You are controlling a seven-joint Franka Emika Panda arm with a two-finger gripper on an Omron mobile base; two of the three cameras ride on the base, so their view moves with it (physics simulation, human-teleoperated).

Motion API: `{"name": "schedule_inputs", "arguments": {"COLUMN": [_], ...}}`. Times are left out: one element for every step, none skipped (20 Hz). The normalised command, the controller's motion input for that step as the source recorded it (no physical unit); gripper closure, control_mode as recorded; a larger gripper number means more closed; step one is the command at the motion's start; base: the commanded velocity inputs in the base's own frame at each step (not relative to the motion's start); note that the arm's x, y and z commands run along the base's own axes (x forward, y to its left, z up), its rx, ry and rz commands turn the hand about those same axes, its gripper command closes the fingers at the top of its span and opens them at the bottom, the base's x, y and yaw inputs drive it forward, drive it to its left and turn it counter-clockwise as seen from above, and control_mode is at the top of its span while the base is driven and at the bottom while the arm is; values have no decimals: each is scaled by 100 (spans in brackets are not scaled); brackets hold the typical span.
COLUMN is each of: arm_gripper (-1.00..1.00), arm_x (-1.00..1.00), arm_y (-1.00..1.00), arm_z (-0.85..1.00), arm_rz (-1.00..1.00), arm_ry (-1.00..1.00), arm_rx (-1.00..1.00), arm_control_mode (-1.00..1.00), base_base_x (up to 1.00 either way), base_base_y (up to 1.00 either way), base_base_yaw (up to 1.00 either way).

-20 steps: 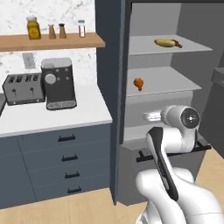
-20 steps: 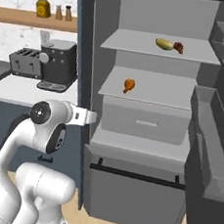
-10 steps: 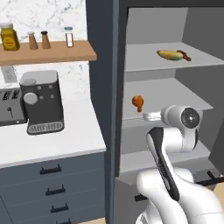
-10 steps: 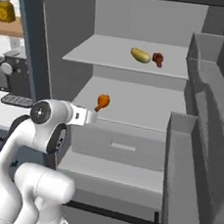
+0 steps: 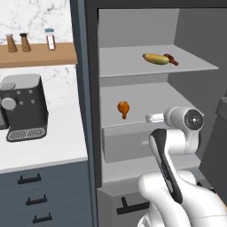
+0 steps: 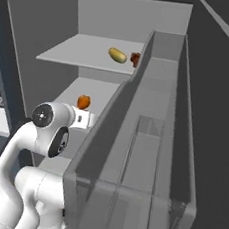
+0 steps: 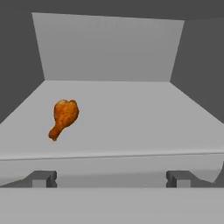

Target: Place one cucumber and one chicken drumstick in each tupperware on the nearby counter, to pack two identical lunches.

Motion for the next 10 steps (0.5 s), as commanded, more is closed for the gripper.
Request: {"name": "schedule_inputs", "arguments": {"arm_gripper": [-100, -100, -100, -100, -100, -100, -100, -100, -100, -100], "arm_x": [0, 0, 0, 0, 0, 0, 0, 0, 0, 0], "arm_y": [0, 0, 0, 0, 0, 0, 0, 0, 0, 0], "arm_z": [0, 0, 0, 0, 0, 0, 0, 0, 0, 0], "arm_rz": [0, 0, 0, 0, 0, 0, 0, 0, 0, 0], "arm_ry": [0, 0, 0, 0, 0, 0, 0, 0, 0, 0], "arm_rx": [0, 0, 0, 0, 0, 0, 0, 0, 0, 0], "arm_control_mode": [100, 100, 100, 100, 100, 100, 100, 100, 100, 100], "base_base_x": [18, 26, 27, 34, 51, 77, 85, 91, 89, 80], "base_base_y": [0, 0, 0, 0, 5, 11, 12, 6, 5, 0], "base_base_yaw": [7, 4, 3, 0, 0, 0, 4, 5, 4, 6]}}
